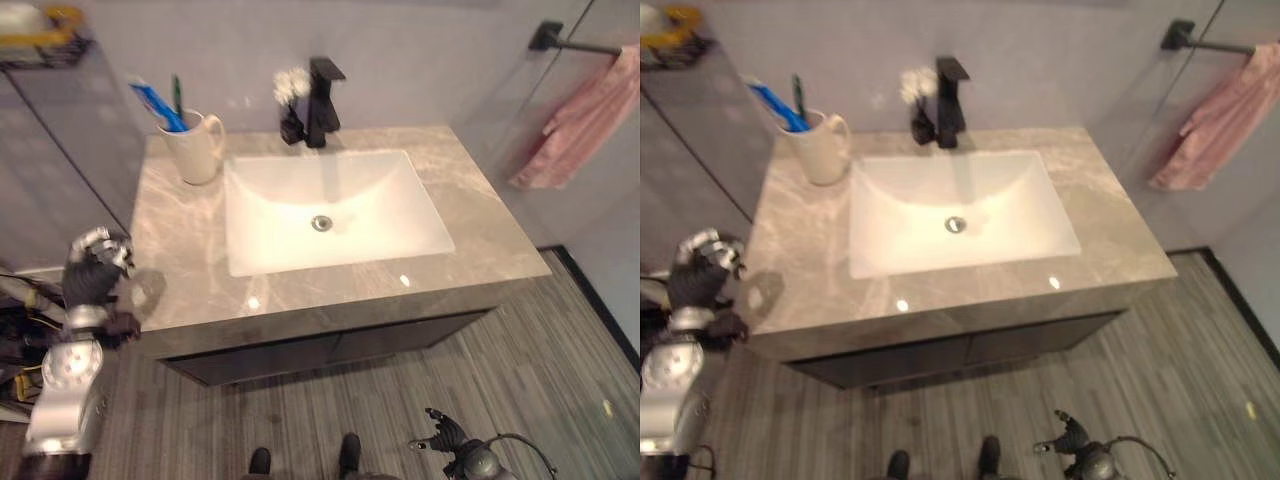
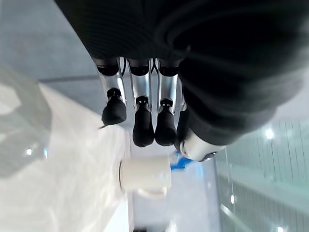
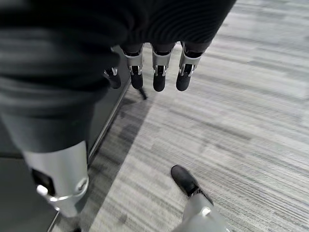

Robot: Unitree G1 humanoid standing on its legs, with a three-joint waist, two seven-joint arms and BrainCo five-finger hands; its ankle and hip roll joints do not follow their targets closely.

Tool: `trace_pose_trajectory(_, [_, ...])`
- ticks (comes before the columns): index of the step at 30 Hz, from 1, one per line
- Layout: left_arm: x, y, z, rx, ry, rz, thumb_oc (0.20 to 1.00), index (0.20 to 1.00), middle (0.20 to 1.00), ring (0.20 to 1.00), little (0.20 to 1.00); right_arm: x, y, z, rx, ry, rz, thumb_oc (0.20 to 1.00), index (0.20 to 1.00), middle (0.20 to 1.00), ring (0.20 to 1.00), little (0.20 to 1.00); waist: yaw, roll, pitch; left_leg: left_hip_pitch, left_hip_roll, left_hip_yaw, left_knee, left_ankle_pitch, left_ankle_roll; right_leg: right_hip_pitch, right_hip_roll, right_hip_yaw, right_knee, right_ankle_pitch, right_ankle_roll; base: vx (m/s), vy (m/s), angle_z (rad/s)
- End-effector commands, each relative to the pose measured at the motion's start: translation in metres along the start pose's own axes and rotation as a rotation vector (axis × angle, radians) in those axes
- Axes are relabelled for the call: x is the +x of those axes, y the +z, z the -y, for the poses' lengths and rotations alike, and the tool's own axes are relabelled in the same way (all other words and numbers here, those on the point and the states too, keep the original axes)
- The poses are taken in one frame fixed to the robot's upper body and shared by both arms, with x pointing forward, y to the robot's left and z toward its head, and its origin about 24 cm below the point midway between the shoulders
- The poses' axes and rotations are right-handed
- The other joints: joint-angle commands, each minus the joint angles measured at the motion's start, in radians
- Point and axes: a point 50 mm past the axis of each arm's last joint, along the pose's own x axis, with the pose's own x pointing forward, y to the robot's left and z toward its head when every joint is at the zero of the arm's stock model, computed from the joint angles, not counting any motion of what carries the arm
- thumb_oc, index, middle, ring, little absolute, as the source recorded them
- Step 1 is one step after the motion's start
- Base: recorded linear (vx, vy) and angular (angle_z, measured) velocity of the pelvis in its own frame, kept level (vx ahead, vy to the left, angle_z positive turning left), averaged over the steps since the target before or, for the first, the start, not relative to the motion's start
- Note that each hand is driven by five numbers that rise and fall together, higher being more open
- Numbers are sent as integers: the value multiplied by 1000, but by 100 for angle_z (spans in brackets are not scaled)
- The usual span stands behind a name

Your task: Put brush and paste in cup on sink, flatten towel.

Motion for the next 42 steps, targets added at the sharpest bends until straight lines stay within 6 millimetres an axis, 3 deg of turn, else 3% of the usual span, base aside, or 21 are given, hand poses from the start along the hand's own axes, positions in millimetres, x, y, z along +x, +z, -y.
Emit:
trace_pose_trajectory(1, [-5, 36, 6, 12, -93, 227, 200, 200, 200, 200, 200, -1, -6, 4, 6, -10, -8, 1000, 1000, 1000, 1000, 1000, 7, -23, -32, -39, -35, -87, 1, -21, 58, 120, -85, -35, 7, -99, 83, -5, 138, 4])
trace_pose_trajectory(4, [-31, 36, -4, 37, -142, 205, 200, 200, 200, 200, 200, -3, -10, 1, 13, 2, -5, 1000, 1000, 1000, 1000, 1000, 30, -20, -41, -2, -57, -88, 7, -39, 79, 155, -105, -36, 7, -97, 89, 22, 119, 5])
trace_pose_trajectory(6, [-32, 36, -4, 37, -142, 203, 200, 200, 200, 200, 200, -4, -10, 1, 12, 3, -6, 1000, 1000, 1000, 1000, 1000, 29, -20, -40, 2, -58, -87, 7, -39, 80, 158, -106, -35, 7, -97, 89, 0, 63, 2])
trace_pose_trajectory(8, [-46, 36, -16, 37, -173, 177, 200, 200, 200, 200, 200, -5, -7, -1, -1, 23, 28, 1000, 1000, 1000, 1000, 1000, 48, -26, -31, 7, -98, -100, 86, -76, 97, 191, -135, -30, 35, -105, 92, -26, 192, 10])
trace_pose_trajectory(11, [-52, 31, -21, 23, -163, 148, 200, 200, 200, 200, 200, -6, -3, 1, 11, 11, 53, 1000, 1000, 1000, 1000, 1000, 53, -29, -35, 15, -124, -106, 106, -89, 112, 194, -159, -26, 68, -104, 98, -38, 168, 10])
trace_pose_trajectory(20, [-54, 46, -13, 82, -243, 192, 200, 200, 200, 200, 200, -11, -4, 1, 100, -13, 83, 1000, 1000, 1000, 1000, 1000, 37, -31, -39, 15, -209, -126, 137, -97, 154, 136, -234, 35, 190, -77, 106, -50, 166, 4])
trace_pose_trajectory(22, [-53, 47, -9, 85, -269, 198, 200, 200, 200, 200, 200, -12, -7, -1, 114, -11, 74, 1000, 1000, 1000, 1000, 1000, 29, -30, -29, 11, -211, -129, 142, -96, 159, 117, -221, 52, 225, -87, 97, -83, 144, 1])
trace_pose_trajectory(24, [-47, 47, -3, 83, -291, 209, 200, 200, 200, 200, 200, -12, -8, -4, 129, -10, 73, 1000, 1000, 1000, 1000, 1000, -5, -25, -11, -4, -222, -149, 173, -96, 168, 73, -123, 163, 291, -140, 68, -60, 123, 3])
trace_pose_trajectory(25, [-45, 47, 0, 88, -298, 219, 200, 200, 200, 200, 200, -13, -10, -5, 131, -5, 70, 1000, 1000, 1000, 1000, 1000, -13, -24, -13, -14, -230, -155, 177, -89, 169, 51, -88, 183, 283, -150, 63, -23, 89, 16])
trace_pose_trajectory(26, [-45, 46, 0, 88, -298, 219, 200, 200, 200, 200, 200, -13, -10, -5, 132, -5, 70, 1000, 1000, 1000, 1000, 1000, -13, -23, -14, -16, -229, -155, 178, -91, 169, 48, -87, 183, 286, -152, 62, -7, 74, 63])
trace_pose_trajectory(30, [-45, 48, 6, 51, -295, 244, 200, 200, 200, 200, 200, -8, -3, -3, 111, -8, 79, 1000, 1000, 1000, 1000, 1000, 2, -13, 21, -8, -237, -144, 176, -99, 179, -16, -58, 85, 199, -73, 55, 11, 1, 8])
trace_pose_trajectory(34, [-43, 49, 7, 31, -266, 262, 200, 200, 200, 200, 200, -2, 14, -1, 88, -8, 120, 1000, 1000, 1000, 1000, 1000, 13, -15, 48, 9, -229, -137, 186, -124, 177, -68, -47, 40, 157, -24, 63, 83, -50, -10])
trace_pose_trajectory(38, [-40, 47, 10, 9, -261, 265, 200, 200, 200, 200, 200, 0, 19, -2, 82, -8, 122, 1000, 1000, 1000, 1000, 1000, 16, -27, 53, 33, -213, -149, 194, -148, 167, -52, -32, 37, 149, -35, 59, 168, -116, -10])
trace_pose_trajectory(42, [-37, 45, 13, -28, -259, 262, 200, 200, 200, 200, 200, 1, 17, -4, 75, -11, 105, 1000, 1000, 1000, 1000, 1000, 14, -39, 32, 48, -165, -173, 187, -164, 140, -9, 9, 29, 131, -63, 39, 204, -187, 28])
